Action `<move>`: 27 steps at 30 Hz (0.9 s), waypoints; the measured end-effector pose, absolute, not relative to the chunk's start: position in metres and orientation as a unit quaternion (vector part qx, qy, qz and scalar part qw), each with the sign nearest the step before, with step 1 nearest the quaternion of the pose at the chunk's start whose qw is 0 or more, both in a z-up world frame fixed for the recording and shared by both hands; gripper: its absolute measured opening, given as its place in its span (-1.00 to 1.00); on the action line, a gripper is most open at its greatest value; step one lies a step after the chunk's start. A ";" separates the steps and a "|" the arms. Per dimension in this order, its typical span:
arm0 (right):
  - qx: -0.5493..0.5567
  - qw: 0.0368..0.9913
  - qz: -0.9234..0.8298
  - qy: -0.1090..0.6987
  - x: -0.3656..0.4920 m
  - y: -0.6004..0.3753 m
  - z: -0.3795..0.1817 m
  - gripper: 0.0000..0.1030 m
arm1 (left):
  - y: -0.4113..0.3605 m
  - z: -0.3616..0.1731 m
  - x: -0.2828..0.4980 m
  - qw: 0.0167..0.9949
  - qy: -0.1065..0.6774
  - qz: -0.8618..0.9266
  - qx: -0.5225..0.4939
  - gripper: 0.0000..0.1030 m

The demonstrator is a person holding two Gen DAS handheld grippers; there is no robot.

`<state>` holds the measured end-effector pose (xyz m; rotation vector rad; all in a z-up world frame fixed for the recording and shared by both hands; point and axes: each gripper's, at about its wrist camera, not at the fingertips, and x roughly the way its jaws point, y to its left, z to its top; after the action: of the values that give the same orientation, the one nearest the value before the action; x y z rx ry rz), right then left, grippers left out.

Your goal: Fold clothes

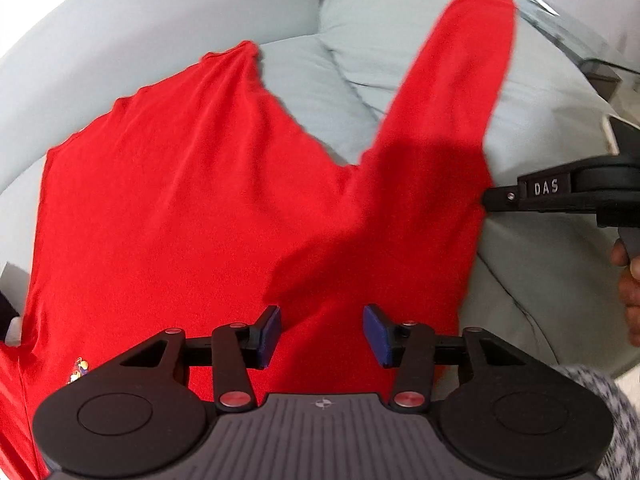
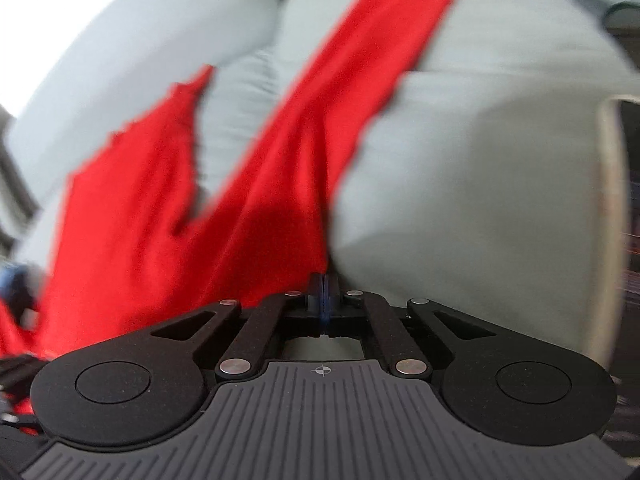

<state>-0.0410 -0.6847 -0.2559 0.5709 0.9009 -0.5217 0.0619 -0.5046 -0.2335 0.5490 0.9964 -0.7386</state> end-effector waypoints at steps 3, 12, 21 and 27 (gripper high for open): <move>0.217 0.826 -0.255 0.453 -0.032 -0.674 -0.253 -1.00 | -0.506 -0.235 0.055 0.775 0.453 -0.344 0.275 -0.10; 0.148 0.822 -0.244 0.492 -0.030 -0.645 -0.226 -0.25 | -0.503 -0.234 0.045 0.760 0.452 -0.347 0.312 -0.09; 0.144 0.850 -0.260 0.434 -0.044 -0.650 -0.214 -0.42 | -0.482 -0.222 0.039 0.777 0.441 -0.339 0.293 -0.08; 0.160 0.865 -0.308 0.362 -0.037 -0.704 -0.196 -0.42 | -0.493 -0.211 0.054 0.807 0.421 -0.343 0.235 -0.08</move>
<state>-0.0375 -0.7040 -0.1964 0.3343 0.7586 -0.6445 0.0539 -0.4928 -0.2114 0.5024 0.9002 -0.7331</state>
